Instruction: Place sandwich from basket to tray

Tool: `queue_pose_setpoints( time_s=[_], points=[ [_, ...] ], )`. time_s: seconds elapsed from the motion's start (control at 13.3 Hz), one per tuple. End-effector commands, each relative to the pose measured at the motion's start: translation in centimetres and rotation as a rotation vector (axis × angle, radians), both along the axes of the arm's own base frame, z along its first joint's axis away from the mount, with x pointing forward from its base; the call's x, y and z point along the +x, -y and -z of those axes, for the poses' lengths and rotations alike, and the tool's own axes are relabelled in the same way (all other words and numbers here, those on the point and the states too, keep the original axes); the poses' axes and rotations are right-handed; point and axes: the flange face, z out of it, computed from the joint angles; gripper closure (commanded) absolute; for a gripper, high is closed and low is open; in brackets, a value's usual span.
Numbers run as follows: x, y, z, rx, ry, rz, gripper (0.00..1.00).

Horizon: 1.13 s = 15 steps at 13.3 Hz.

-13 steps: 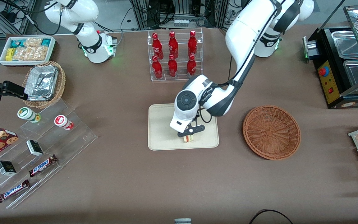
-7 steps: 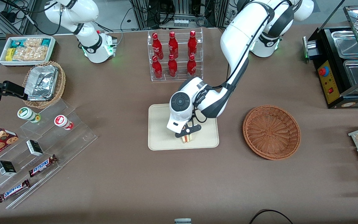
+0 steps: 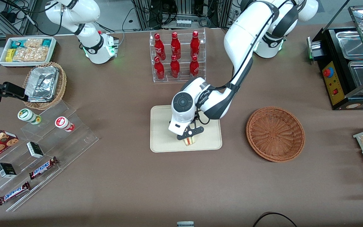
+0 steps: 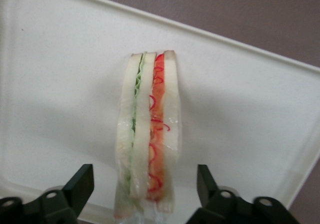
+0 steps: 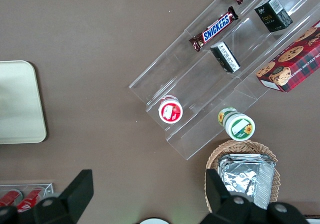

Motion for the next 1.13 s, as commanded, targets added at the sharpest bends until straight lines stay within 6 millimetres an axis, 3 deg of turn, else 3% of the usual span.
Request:
queue_pose_setpoints(
  time_s=[0.0,0.23,0.45,0.53,0.68,0.83,1.05],
  points=[
    [-0.2,-0.5,-6.0,0.017,0.028,-0.002,0.00],
    [-0.1,-1.6,-11.3,0.004,0.062,-0.007,0.00],
    [1.9,-6.2,-14.3,0.033,0.057,-0.044,0.00],
    [3.6,-8.8,-15.3,0.054,0.083,-0.080,0.00],
    [3.6,-11.0,-15.5,0.089,0.067,-0.091,0.00],
    [5.2,-14.2,-16.4,0.090,0.067,-0.089,0.00],
    [6.0,-20.8,-19.1,0.080,0.040,-0.026,0.00]
  ],
)
